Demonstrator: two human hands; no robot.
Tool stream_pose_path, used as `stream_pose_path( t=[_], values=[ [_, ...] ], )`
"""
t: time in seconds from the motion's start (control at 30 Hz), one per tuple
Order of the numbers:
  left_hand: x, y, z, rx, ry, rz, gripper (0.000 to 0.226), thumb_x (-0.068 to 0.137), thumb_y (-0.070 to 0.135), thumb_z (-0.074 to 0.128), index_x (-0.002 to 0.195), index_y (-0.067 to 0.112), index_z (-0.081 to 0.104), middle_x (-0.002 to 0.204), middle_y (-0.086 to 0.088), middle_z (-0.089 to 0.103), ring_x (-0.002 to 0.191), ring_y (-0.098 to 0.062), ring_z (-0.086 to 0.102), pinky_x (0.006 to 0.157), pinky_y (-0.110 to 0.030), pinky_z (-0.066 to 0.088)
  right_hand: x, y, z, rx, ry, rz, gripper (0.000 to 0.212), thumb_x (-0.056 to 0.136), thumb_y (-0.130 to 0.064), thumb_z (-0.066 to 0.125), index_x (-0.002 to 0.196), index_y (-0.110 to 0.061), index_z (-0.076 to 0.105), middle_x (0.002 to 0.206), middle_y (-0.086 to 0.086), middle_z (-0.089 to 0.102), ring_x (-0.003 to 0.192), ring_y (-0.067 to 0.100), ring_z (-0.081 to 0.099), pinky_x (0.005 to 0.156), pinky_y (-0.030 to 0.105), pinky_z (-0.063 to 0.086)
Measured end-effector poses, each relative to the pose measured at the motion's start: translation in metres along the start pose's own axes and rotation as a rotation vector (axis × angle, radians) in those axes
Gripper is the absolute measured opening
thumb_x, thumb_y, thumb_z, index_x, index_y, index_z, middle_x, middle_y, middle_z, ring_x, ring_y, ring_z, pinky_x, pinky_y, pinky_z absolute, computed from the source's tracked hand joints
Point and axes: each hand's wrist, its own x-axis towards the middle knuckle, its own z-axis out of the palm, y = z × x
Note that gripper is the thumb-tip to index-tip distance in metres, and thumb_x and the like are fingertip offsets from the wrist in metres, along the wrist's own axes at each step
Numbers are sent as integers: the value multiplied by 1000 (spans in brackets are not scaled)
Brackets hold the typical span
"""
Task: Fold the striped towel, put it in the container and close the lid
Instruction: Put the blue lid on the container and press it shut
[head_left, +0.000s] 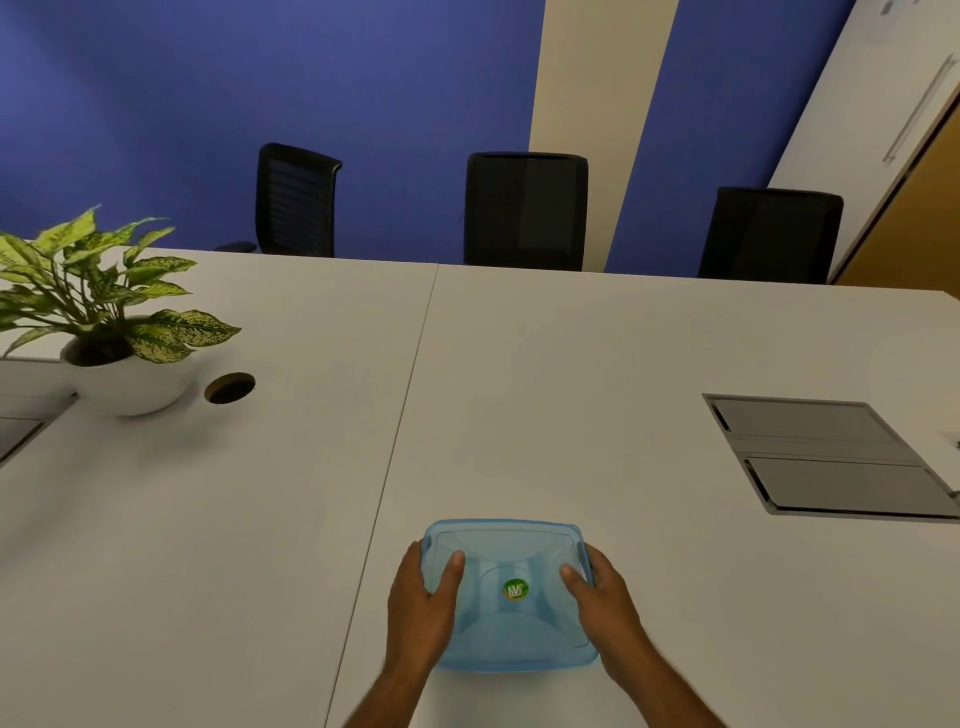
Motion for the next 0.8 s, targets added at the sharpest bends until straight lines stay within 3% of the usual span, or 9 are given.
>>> stream_pose_path(
  t=[0.17,0.3,0.4,0.53,0.67,0.8],
  values=[
    [7,-14,7,3,18,-47,19,93,38,63,111,39,57,103,14,67,93,1,61,69,-13,43,6,1,9,-117,-24,35,41,96,-25,56,137,-21,52,130,4,62,117,25,59,104,48,47],
    [12,-24,12,12,18,-99,24,94,40,61,118,37,57,107,12,67,101,-13,64,80,-26,47,12,2,11,-183,-30,71,51,97,-29,53,145,-19,42,141,6,55,127,27,53,108,47,43],
    [17,-30,15,53,7,-145,35,95,43,59,128,31,55,116,5,67,108,-20,62,94,-37,51,16,2,13,-204,-48,74,49,97,-27,54,144,-17,44,139,6,57,126,27,54,108,47,44],
    [24,-36,17,88,-7,-145,38,95,45,57,129,27,55,118,3,66,110,-22,62,97,-41,51,19,3,13,-211,-31,51,38,94,-24,59,131,-19,56,122,2,66,112,24,62,101,47,49],
    [31,-40,18,86,-5,-168,42,94,42,61,129,20,54,117,-2,64,105,-22,62,93,-42,53,22,5,14,-181,19,63,32,89,-24,67,121,-20,62,109,-2,67,104,23,65,95,45,53],
    [41,-40,15,109,-21,-220,40,89,44,68,117,18,54,107,-1,64,93,-17,63,74,-33,50,27,5,14,-204,71,61,29,84,-24,74,110,-17,64,100,0,67,98,25,66,91,45,54]
  ],
)
